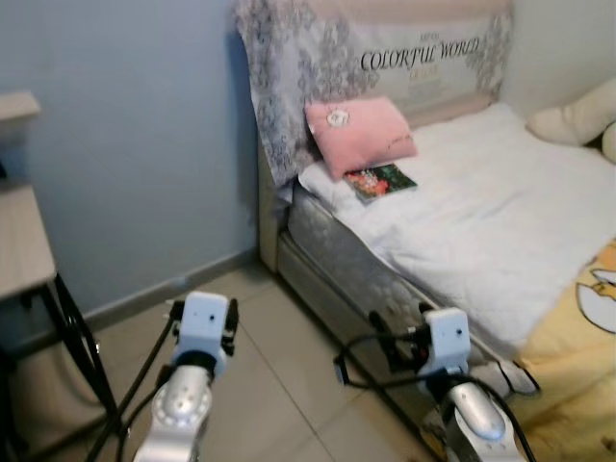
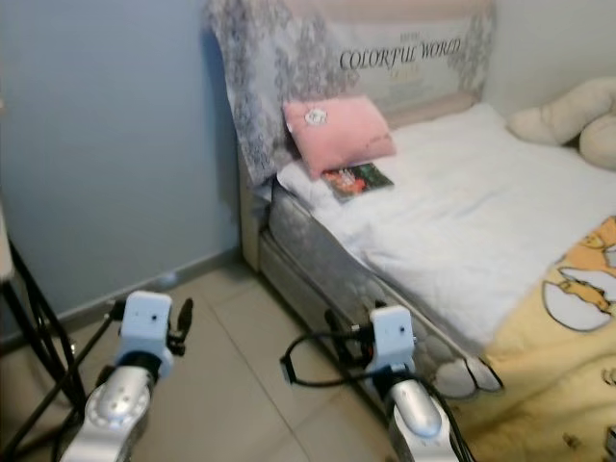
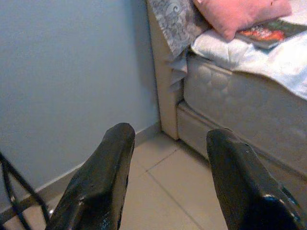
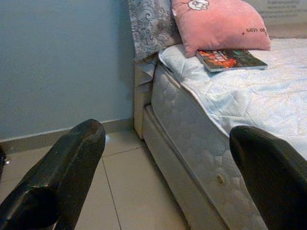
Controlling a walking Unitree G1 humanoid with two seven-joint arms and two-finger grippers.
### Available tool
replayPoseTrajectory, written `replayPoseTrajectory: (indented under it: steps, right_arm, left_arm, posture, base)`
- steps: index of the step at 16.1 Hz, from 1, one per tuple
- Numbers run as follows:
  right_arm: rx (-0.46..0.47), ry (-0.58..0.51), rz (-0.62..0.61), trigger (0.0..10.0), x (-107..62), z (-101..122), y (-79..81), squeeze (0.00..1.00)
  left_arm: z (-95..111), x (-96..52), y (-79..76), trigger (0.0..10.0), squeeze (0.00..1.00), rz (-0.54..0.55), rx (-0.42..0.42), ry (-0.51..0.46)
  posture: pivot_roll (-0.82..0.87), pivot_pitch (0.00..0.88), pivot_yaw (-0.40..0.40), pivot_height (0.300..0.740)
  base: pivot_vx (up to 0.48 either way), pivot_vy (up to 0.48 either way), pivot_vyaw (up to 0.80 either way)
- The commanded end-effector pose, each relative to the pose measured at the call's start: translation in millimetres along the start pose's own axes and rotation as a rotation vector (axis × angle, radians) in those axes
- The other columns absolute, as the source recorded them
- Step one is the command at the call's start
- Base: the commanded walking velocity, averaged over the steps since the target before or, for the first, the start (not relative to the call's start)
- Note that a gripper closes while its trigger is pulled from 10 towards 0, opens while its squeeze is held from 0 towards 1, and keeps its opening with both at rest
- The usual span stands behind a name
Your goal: Clean up the room
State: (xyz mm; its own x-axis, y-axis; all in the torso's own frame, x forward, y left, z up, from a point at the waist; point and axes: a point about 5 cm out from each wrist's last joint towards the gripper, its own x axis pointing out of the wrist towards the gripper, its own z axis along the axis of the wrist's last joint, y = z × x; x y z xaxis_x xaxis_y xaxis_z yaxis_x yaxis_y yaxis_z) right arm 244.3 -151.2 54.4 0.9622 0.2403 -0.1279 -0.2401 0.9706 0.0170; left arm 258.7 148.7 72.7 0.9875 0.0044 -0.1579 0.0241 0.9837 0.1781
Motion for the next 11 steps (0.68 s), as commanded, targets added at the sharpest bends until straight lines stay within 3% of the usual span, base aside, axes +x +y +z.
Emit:
replayPoseTrajectory:
  steps: [1,5,9,11]
  right_arm:
    - [-0.011,0.022,-0.037,10.0,-6.5,-3.9,-11.9,0.11]
    - [-0.026,0.046,-0.03,10.0,-8.2,-7.1,-15.8,0.11]
    - [-0.024,0.054,-0.033,10.0,-9.6,-8.8,-17.9,0.13]
    - [-0.013,0.058,-0.029,10.0,-10.4,-9.8,-16.2,0.13]
  left_arm:
    - [3.7,3.5,-10.8,10.0,0.0,-0.024,0.001,-0.007]
    - [4.4,10.5,-15.1,10.0,0.0,-0.022,0.022,0.004]
    - [3.2,8.9,-13.9,10.0,0.0,-0.013,0.012,0.012]
    - [4.1,5.8,-14.0,10.0,0.0,-0.005,0.05,0.002]
  posture:
    - [0.05,0.0,-0.058,0.74]
    - [0.05,0.0,-0.06,0.74]
    - [0.06,0.0,-0.064,0.74]
    - [0.06,0.0,-0.067,0.74]
  base:
    - [0.48,0.0,0.54]
    - [0.454,0.0,0.54]
    - [0.0,0.0,0.55]
    - [0.0,0.0,0.54]
